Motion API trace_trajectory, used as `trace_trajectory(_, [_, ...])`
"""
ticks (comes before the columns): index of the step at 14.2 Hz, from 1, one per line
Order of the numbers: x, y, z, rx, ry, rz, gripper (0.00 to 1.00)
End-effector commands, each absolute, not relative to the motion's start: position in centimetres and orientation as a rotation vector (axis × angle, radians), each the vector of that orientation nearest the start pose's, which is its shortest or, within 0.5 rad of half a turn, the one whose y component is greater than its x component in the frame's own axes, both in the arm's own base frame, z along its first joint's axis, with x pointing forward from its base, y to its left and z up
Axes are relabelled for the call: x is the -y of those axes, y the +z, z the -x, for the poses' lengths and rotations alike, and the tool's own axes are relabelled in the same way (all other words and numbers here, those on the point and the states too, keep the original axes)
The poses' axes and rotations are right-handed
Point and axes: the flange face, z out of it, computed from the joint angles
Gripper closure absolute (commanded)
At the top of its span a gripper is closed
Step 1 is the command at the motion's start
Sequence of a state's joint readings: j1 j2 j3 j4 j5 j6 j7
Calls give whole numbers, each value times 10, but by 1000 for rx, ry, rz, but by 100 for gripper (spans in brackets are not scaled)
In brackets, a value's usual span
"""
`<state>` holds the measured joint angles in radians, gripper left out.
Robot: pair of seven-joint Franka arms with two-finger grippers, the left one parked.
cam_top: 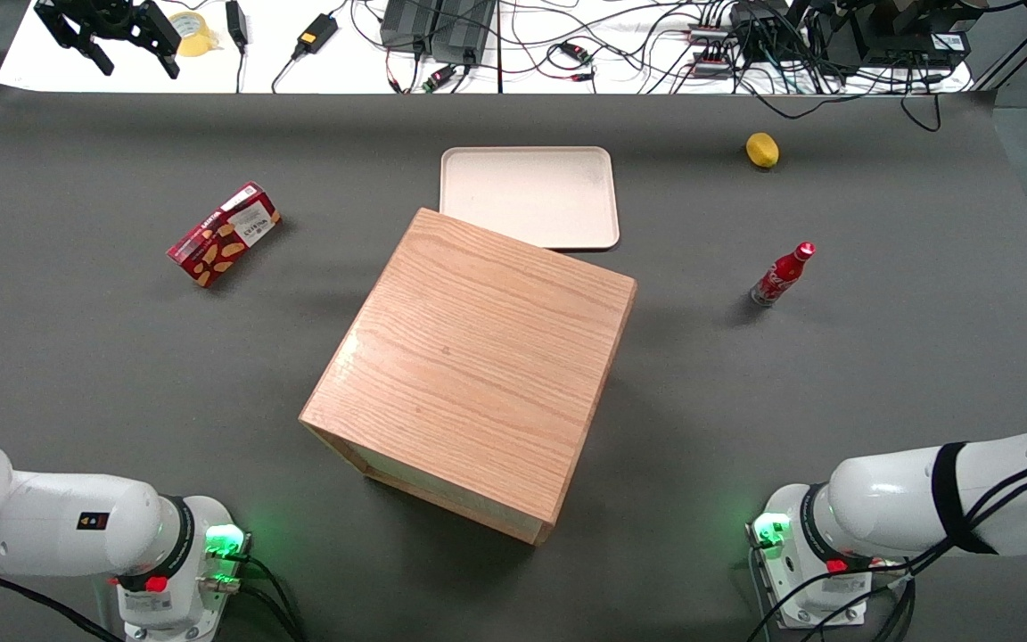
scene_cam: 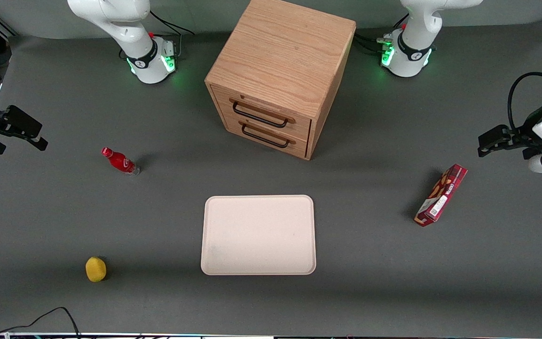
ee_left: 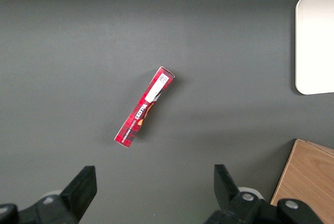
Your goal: Place coke bottle on tray
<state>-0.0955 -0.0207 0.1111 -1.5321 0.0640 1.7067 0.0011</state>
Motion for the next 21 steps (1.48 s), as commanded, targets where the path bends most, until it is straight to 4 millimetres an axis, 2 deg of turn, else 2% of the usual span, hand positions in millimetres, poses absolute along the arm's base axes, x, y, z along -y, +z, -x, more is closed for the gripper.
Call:
trace_trajectory(1, [-15, 667, -561, 37, -285, 3061, 0])
trace_trajectory(16, [-13, 655, -564, 45, -218, 3076, 0])
trace_trajectory(21, [-12, 644, -567, 42, -178, 3079, 0])
